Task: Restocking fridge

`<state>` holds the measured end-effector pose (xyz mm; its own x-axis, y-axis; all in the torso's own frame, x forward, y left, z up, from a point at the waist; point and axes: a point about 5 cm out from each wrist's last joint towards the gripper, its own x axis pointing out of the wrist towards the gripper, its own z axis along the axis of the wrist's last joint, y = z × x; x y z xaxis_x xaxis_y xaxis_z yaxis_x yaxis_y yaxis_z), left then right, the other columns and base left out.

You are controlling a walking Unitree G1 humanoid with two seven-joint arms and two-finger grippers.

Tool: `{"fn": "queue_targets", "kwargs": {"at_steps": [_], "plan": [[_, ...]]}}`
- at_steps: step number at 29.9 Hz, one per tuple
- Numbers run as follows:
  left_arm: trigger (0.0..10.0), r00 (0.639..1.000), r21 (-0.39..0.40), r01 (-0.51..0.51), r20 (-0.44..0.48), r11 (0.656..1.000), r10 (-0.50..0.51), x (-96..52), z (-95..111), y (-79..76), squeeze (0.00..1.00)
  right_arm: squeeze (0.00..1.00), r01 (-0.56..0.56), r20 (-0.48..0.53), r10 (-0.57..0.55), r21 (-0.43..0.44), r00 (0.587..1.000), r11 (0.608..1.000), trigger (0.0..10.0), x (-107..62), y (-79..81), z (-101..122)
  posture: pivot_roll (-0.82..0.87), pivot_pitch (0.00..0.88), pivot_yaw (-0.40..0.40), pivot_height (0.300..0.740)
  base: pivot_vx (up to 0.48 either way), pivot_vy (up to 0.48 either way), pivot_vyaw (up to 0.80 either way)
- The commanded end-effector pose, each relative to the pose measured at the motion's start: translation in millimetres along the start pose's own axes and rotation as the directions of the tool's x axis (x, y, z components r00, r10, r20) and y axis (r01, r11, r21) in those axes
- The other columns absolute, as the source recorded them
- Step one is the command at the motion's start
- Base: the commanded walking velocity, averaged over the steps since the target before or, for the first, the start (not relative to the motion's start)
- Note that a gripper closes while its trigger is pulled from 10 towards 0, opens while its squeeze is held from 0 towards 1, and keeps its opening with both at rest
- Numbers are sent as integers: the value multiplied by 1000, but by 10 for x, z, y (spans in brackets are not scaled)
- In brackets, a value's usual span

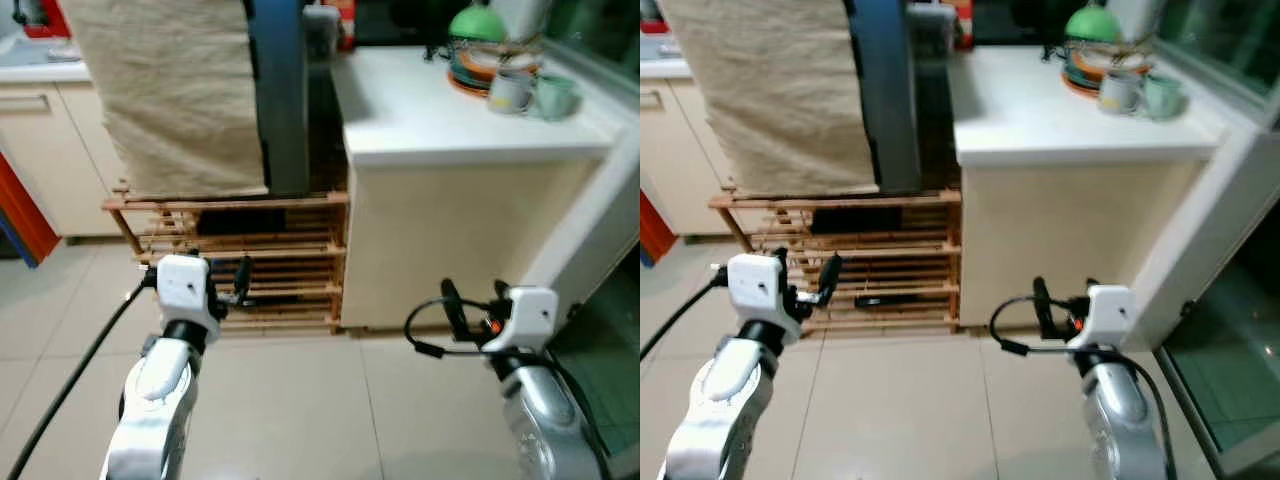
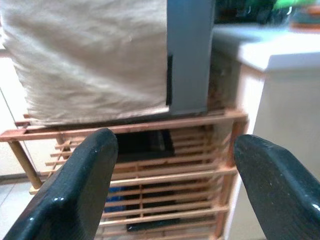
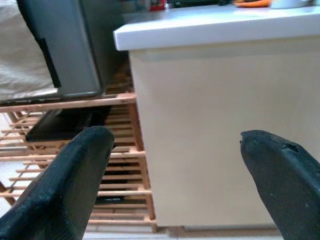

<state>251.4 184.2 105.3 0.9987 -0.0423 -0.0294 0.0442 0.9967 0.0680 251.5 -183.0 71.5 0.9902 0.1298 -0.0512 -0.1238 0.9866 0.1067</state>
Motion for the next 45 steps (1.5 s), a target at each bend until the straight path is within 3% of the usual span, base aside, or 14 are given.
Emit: {"fn": "queue_targets", "kwargs": {"at_steps": [1,10,20,34,38,45], "plan": [[10000,1000,-12,22,1,1000,-22,34,14,-88,0,0,47,-21,-47,-28,999,999,10000,-66,-134,-33,-79,0,-3,740,0,442,0],[10000,1000,-8,-3,-11,1000,3,66,-15,-32,0,0,41,-37,-42,-27,998,999,10000,7,-147,-69,-49,0,-19,740,0,449,0],[10000,1000,-28,27,14,999,-26,215,45,-117,0,0,45,-17,-45,-24,999,999,10000,118,-160,-11,-71,0,-14,740,0,468,0],[10000,999,-24,46,2,999,-46,401,44,-160,0,0,13,-32,-14,-48,999,999,10000,85,-98,-51,-105,0,4,740,0,480,-661],[10000,998,74,56,23,996,-57,417,79,-179,0,0,-41,-38,39,-69,999,997,10000,46,-14,-80,-103,0,12,740,0,315,0],[10000,991,43,125,38,991,-127,438,98,-268,0,0,-45,-30,43,-78,999,996,10000,36,10,-91,-117,0,21,740,132,0,0]]}}
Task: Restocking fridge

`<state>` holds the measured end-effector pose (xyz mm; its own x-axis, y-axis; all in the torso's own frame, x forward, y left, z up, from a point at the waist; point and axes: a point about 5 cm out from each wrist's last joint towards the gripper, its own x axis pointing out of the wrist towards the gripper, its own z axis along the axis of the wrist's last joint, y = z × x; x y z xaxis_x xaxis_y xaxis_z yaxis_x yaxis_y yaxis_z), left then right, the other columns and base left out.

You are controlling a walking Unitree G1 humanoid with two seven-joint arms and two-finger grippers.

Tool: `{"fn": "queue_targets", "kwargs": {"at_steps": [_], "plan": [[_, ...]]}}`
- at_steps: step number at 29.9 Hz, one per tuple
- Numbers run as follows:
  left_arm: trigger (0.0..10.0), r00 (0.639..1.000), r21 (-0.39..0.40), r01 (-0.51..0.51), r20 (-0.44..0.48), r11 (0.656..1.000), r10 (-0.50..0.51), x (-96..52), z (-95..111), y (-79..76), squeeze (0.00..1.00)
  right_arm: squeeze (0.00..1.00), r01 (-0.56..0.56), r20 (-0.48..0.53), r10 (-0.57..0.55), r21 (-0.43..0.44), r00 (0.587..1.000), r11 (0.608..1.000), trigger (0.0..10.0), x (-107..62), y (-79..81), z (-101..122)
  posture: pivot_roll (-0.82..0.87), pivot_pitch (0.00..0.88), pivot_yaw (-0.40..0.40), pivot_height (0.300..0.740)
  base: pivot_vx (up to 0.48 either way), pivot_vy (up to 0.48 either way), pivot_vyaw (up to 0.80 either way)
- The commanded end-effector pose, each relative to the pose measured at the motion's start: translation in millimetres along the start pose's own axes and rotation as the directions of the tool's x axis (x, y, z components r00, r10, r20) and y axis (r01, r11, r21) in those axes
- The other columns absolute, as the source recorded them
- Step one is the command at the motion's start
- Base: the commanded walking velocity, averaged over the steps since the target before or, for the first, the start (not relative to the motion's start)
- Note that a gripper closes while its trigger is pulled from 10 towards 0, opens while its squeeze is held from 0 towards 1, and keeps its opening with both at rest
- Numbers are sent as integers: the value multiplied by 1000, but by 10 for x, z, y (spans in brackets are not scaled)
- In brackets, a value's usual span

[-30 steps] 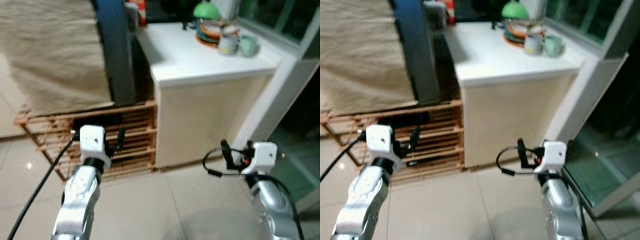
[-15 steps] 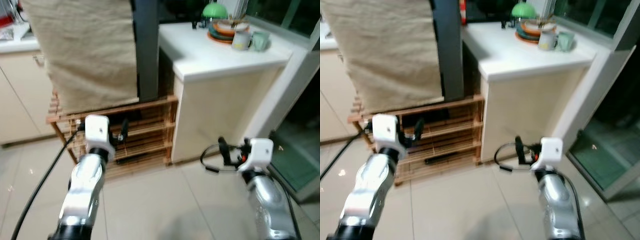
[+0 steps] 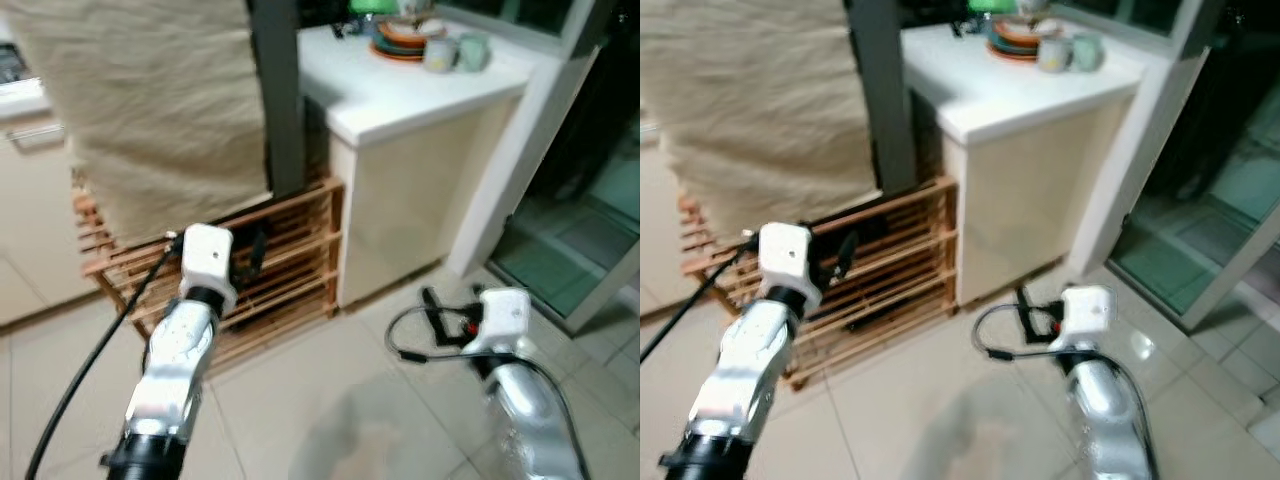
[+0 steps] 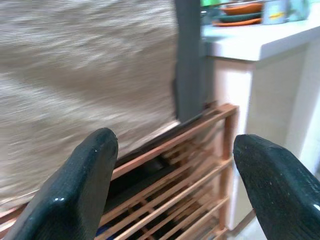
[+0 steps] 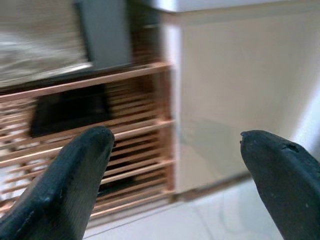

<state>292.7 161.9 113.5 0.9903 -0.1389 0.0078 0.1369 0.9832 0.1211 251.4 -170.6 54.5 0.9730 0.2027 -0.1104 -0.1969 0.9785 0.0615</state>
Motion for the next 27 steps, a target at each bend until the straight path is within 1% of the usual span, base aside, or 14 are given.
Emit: {"fn": "queue_targets", "kwargs": {"at_steps": [1,5,13,16,20,24,26,27], "plan": [[10000,999,-16,31,-7,999,-31,33,-15,-68,0,0,32,39,-31,-28,999,999,10000,-4,-109,91,-118,0,21,740,454,0,0],[10000,1000,-23,20,-11,1000,-20,61,-29,-57,0,0,41,44,-39,-31,998,999,10000,3,-123,99,-121,0,16,740,434,67,0],[10000,999,-21,20,-38,1000,-21,120,-83,-57,0,0,64,53,-62,-33,997,997,10000,45,-212,148,-127,0,22,740,0,476,0],[10000,999,-35,19,-42,999,-20,124,-93,-41,0,0,70,47,-69,-26,996,997,10000,42,-205,131,-124,0,25,740,0,480,-800],[10000,999,-57,15,-49,998,-18,107,-119,1,0,0,68,43,-68,-11,997,998,10000,39,-139,81,-106,0,29,740,0,478,-800],[10000,998,-80,16,-56,997,-20,28,-140,64,0,0,48,38,-48,6,998,999,10000,15,-8,29,-78,0,36,740,0,476,-797],[10000,997,-73,15,-78,997,-21,-17,-188,86,0,0,21,29,-21,7,999,1000,10000,-5,63,-11,-57,0,40,740,0,476,-788],[10000,997,-73,15,-78,997,-21,-17,-188,86,0,0,21,29,-21,7,999,1000,10000,-5,63,-11,-57,0,40,740,0,476,-788]]}}
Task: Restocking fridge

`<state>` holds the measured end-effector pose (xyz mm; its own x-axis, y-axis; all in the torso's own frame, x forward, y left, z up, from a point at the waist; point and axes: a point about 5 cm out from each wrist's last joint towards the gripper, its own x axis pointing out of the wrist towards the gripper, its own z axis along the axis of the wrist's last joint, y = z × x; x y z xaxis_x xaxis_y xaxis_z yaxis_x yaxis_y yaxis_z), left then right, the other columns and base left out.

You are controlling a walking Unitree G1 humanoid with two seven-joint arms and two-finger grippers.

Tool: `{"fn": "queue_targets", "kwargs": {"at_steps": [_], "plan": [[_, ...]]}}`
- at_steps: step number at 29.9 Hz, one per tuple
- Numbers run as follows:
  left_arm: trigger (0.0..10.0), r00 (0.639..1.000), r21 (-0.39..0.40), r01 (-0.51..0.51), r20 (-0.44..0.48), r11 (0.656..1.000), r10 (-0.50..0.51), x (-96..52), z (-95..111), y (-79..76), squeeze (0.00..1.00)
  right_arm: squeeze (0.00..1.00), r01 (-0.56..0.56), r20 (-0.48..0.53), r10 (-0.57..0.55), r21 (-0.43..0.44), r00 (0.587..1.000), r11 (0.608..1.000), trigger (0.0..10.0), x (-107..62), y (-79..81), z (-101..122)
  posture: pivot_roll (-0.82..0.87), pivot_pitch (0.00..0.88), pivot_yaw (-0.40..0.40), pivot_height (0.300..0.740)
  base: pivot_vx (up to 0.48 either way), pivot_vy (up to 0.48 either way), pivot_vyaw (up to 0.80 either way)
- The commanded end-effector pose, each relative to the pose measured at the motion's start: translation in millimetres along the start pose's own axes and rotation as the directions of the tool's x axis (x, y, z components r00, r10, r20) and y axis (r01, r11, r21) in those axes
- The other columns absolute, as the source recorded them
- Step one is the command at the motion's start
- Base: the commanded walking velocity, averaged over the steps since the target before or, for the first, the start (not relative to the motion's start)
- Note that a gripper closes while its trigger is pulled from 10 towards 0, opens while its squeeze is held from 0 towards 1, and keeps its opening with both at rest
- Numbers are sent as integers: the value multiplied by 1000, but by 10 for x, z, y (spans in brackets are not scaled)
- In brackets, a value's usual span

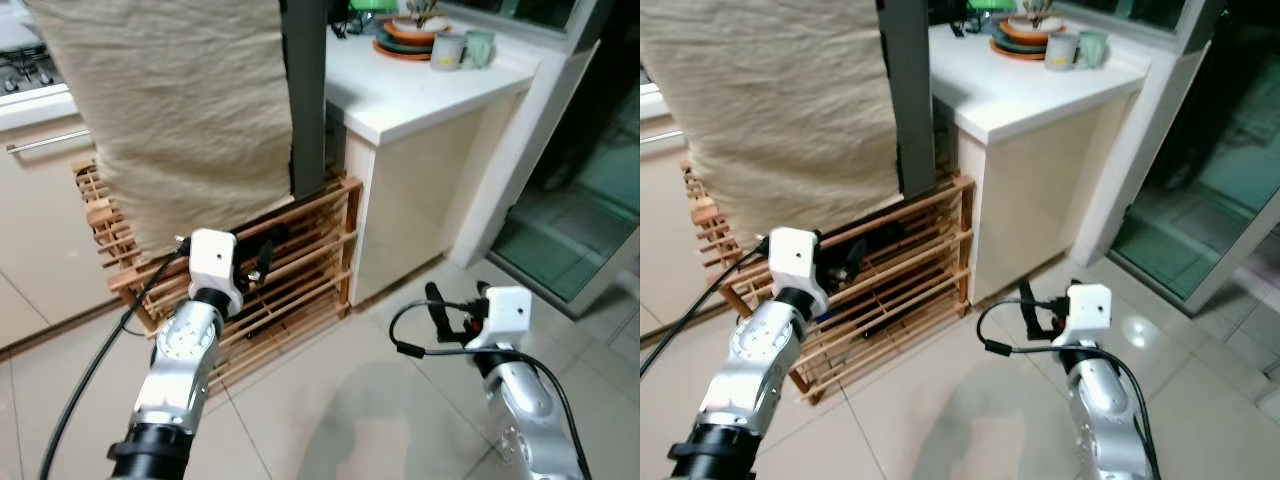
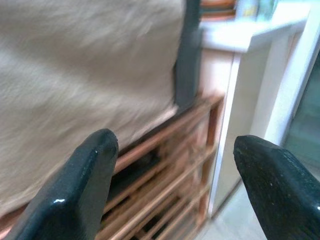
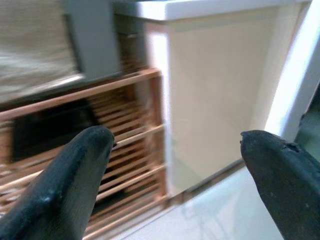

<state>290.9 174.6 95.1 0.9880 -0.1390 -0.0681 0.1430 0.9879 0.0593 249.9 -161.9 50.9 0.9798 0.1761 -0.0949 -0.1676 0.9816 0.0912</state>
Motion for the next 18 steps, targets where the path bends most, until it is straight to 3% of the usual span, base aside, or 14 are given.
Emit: {"fn": "queue_targets", "kwargs": {"at_steps": [1,5,9,11,15,16,18], "plan": [[10000,1000,-4,4,-8,1000,-4,1,-5,2,0,0,-9,5,9,-22,1000,1000,10000,-29,-6,9,-53,0,41,740,0,476,-788],[10000,996,17,-72,-52,997,73,-180,-144,195,0,0,-31,-78,32,13,996,999,10000,-204,129,-256,-15,0,16,740,0,477,-781],[10000,995,35,-102,-13,994,103,-210,-74,306,0,0,6,-73,-3,36,997,999,10000,-247,143,-268,-3,0,12,740,0,480,-781],[10000,990,-12,-140,13,990,140,-226,-55,408,0,0,152,-34,-150,79,988,985,10000,-226,7,-196,-21,0,35,740,0,480,-778],[10000,988,-45,-148,33,988,150,-272,-25,447,0,0,212,-6,-212,80,977,974,10000,-215,-87,-126,-36,0,51,740,0,480,-775],[10000,991,-65,-121,42,991,124,-398,-35,467,0,0,236,44,-237,16,971,972,10000,-222,-194,-27,-45,0,50,740,0,480,-769],[10000,993,-61,-110,34,992,112,-451,-69,478,0,0,241,63,-240,-13,969,970,10000,-226,-226,9,-47,0,50,740,0,480,-769]]}}
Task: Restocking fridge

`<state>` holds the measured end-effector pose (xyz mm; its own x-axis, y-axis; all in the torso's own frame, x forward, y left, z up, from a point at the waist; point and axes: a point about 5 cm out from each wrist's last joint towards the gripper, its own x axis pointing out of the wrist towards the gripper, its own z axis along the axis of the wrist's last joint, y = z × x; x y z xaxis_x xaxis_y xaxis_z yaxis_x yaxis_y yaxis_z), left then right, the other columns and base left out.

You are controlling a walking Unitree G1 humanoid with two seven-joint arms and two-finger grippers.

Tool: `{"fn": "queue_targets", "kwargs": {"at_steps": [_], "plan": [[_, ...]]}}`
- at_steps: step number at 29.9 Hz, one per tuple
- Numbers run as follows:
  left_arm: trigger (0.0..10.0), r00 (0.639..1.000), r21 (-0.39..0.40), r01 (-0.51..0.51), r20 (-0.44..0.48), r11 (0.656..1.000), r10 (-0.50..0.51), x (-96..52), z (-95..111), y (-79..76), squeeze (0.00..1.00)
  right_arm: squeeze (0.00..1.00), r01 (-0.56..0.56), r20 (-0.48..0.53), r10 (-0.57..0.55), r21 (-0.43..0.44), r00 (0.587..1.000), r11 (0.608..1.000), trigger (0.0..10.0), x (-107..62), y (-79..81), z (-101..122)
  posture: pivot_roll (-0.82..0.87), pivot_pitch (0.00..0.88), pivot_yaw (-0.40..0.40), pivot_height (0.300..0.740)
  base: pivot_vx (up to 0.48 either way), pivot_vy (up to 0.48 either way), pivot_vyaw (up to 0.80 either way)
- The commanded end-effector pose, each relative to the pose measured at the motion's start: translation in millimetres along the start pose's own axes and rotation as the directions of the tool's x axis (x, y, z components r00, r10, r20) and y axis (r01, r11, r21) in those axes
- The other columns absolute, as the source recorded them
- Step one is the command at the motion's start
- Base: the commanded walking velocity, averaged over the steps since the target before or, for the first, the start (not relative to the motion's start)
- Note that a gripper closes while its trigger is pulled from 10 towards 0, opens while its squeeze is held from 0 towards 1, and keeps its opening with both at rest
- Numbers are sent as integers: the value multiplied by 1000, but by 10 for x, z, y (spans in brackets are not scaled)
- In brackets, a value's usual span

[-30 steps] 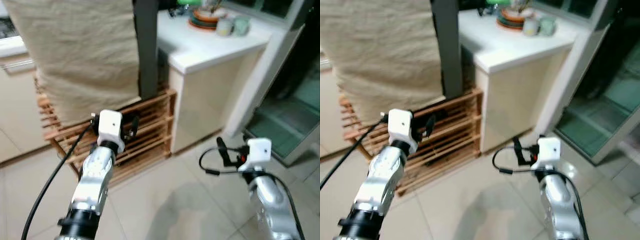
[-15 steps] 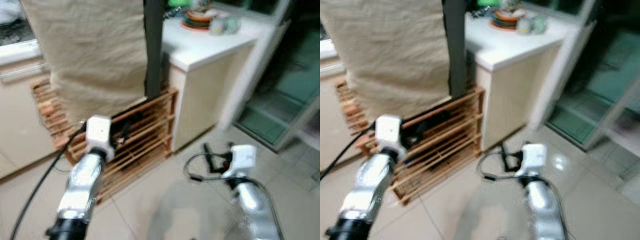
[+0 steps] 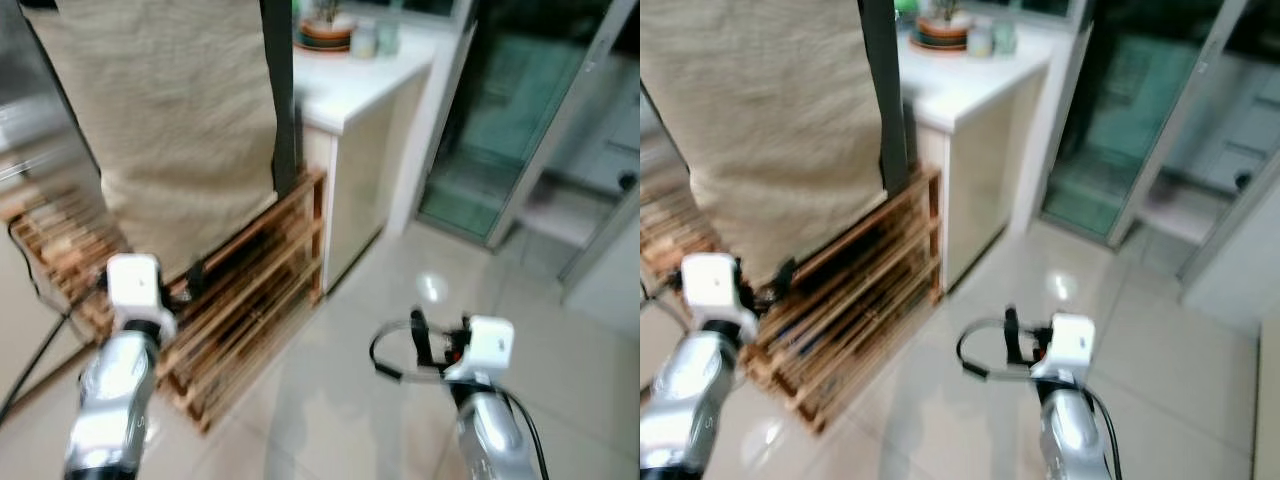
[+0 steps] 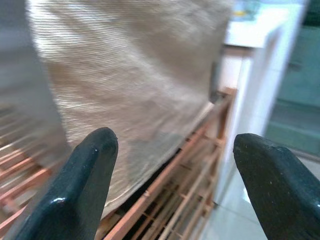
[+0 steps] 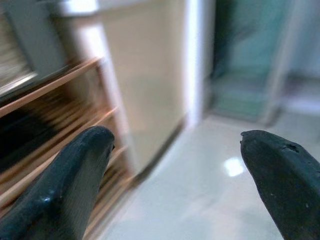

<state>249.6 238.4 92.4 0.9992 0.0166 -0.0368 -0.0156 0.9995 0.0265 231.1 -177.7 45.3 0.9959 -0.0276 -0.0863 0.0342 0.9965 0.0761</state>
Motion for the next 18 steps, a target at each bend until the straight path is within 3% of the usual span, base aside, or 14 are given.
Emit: {"fn": "queue_targets", "kwargs": {"at_steps": [1,2,6,11,18], "plan": [[10000,999,-16,49,5,999,-49,13,-2,-92,0,0,45,53,-43,-36,998,998,10000,18,-120,104,-53,0,45,740,0,480,-769],[10000,999,-26,41,15,999,-40,28,8,-111,0,0,32,119,-24,-67,993,997,10000,83,-81,262,-52,0,35,740,0,480,-769],[10000,996,-65,58,66,996,-54,85,86,-246,0,0,-33,188,52,-102,981,994,10000,200,64,456,-53,0,25,740,0,480,-769],[10000,991,-75,102,96,992,-94,-14,122,-341,0,0,-55,160,70,-101,985,993,10000,237,70,403,-36,0,3,740,0,480,-745],[10000,992,-18,106,77,994,-105,-231,24,-348,0,0,-114,93,124,-104,988,988,10000,286,101,300,6,0,-46,740,0,478,0]]}}
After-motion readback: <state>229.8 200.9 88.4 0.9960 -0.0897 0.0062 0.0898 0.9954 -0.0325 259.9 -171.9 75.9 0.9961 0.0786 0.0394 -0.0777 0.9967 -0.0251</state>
